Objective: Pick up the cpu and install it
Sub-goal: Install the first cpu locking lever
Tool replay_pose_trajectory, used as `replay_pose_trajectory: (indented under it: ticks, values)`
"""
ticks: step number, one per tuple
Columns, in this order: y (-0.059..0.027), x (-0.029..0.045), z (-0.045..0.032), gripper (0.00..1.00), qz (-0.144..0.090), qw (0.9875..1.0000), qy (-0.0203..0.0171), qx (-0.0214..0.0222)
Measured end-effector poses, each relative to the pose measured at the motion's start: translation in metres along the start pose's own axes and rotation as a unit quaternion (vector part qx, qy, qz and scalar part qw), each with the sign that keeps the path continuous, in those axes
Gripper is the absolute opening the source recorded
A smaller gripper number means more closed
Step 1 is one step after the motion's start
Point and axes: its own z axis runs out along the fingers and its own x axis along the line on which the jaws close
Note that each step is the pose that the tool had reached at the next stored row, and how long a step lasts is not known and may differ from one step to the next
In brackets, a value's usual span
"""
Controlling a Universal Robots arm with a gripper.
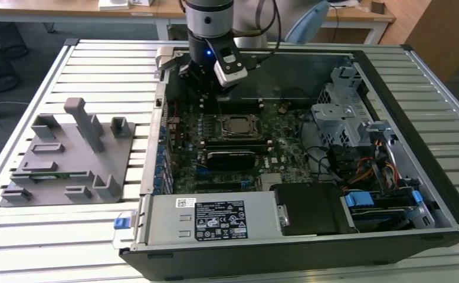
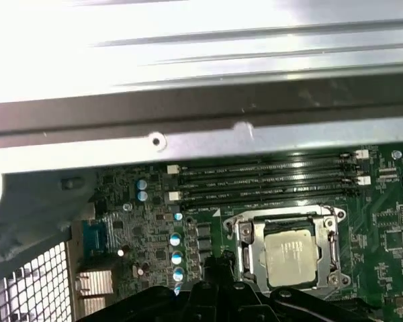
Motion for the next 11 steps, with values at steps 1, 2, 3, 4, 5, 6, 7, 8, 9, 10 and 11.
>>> replay_pose_trajectory:
  ticks: [1,2,3,4,5,6,7,8,9,10,11]
  values:
    - [0.0016,0.0016,0.0000,0.11,0.000,1.0000,0.0000,0.0000]
    - [0.0031,0.0029,0.0001,0.11,0.000,1.0000,0.0000,0.0000]
    - [0.0047,0.0034,0.0002,0.11,0.000,1.0000,0.0000,0.0000]
    - [0.0063,0.0036,0.0002,0.11,0.000,1.0000,0.0000,0.0000]
    - [0.0077,0.0038,0.0002,0.11,0.000,1.0000,0.0000,0.0000]
    - [0.0086,0.0039,0.0003,0.11,0.000,1.0000,0.0000,-0.0001]
    - [0.0094,0.0039,0.0003,0.11,-0.001,1.0000,0.0000,0.0000]
    - [0.0107,0.0041,0.0003,0.11,-0.001,1.0000,0.0000,-0.0001]
    - [0.0121,0.0042,0.0003,0.11,-0.002,1.0000,0.0000,-0.0001]
    - [0.0132,0.0042,0.0003,0.11,-0.003,1.0000,0.0000,-0.0001]
    - [0.0141,0.0039,0.0004,0.11,-0.003,1.0000,0.0000,-0.0001]
